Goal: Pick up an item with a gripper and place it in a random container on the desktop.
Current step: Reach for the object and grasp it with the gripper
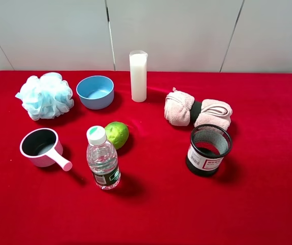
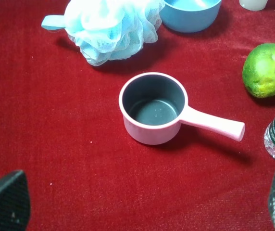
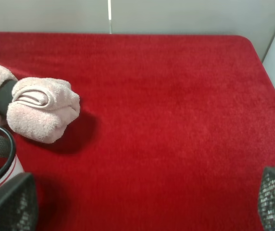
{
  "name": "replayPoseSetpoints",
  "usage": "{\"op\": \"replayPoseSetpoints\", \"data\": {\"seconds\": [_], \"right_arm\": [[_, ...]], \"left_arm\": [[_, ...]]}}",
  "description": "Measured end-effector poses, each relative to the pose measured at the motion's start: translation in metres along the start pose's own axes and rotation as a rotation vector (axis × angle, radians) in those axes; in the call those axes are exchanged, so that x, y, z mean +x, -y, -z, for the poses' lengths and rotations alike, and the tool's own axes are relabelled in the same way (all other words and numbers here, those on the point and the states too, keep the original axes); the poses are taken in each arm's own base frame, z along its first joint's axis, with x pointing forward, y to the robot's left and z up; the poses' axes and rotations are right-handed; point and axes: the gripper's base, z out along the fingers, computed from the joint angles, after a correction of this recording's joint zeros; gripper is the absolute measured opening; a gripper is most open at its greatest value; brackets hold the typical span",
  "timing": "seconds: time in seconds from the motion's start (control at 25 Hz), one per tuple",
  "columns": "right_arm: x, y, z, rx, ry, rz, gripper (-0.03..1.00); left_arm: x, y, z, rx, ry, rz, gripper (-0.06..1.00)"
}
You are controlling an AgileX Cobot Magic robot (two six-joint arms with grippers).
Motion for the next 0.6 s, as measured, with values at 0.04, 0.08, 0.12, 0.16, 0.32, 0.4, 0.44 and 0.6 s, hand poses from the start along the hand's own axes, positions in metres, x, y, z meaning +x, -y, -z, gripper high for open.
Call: {"op": "replayPoseSetpoints", "data": {"seconds": [0.04,0.08,0.12,0.16,0.32,0.4,0.44,0.6], "right_arm": [[0.0000,0.0000,0.0000,0.000,0.000,0.000,0.69],[0.0000,0.0000,0.0000,0.000,0.000,0.000,0.69],[0.0000,0.0000,0.0000,0.000,0.000,0.000,0.69],[0.0000,0.0000,0.0000,0.000,0.000,0.000,0.69],[0.0000,0.0000,0.0000,0.000,0.000,0.000,0.69],[0.0000,0.0000,0.0000,0.000,0.000,0.000,0.69],[0.0000,0.0000,0.0000,0.000,0.000,0.000,0.69],[0.0000,0.0000,0.0000,0.000,0.000,0.000,0.69]], "left_arm": [[0.0000,0.0000,0.0000,0.000,0.000,0.000,0.99],[0.0000,0.0000,0.0000,0.000,0.000,0.000,0.99],[0.0000,0.0000,0.0000,0.000,0.000,0.000,0.99],[0.0000,0.0000,0.0000,0.000,0.000,0.000,0.99],[0.0000,0.0000,0.0000,0.000,0.000,0.000,0.99],[0.0000,0.0000,0.0000,0.000,0.000,0.000,0.99],[0.0000,0.0000,0.0000,0.000,0.000,0.000,0.99],[0.0000,0.0000,0.0000,0.000,0.000,0.000,0.99]]}}
